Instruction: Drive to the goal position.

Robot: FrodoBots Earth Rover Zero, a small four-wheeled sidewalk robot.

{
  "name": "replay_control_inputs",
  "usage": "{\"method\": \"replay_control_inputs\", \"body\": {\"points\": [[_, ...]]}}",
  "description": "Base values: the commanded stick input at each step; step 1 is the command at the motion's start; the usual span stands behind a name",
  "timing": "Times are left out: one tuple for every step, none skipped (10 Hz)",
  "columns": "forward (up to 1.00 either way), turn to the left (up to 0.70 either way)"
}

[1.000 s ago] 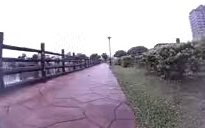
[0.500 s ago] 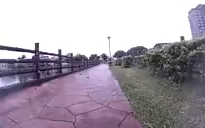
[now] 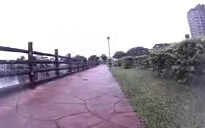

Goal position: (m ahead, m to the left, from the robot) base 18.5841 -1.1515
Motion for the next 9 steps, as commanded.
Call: {"method": "replay_control_inputs", "body": {"points": [[0.70, 0.00], [0.70, 0.00], [0.70, 0.00], [0.70, 0.00], [0.70, 0.00], [0.70, 0.00], [0.70, 0.00], [0.70, 0.00], [0.70, 0.00]]}}
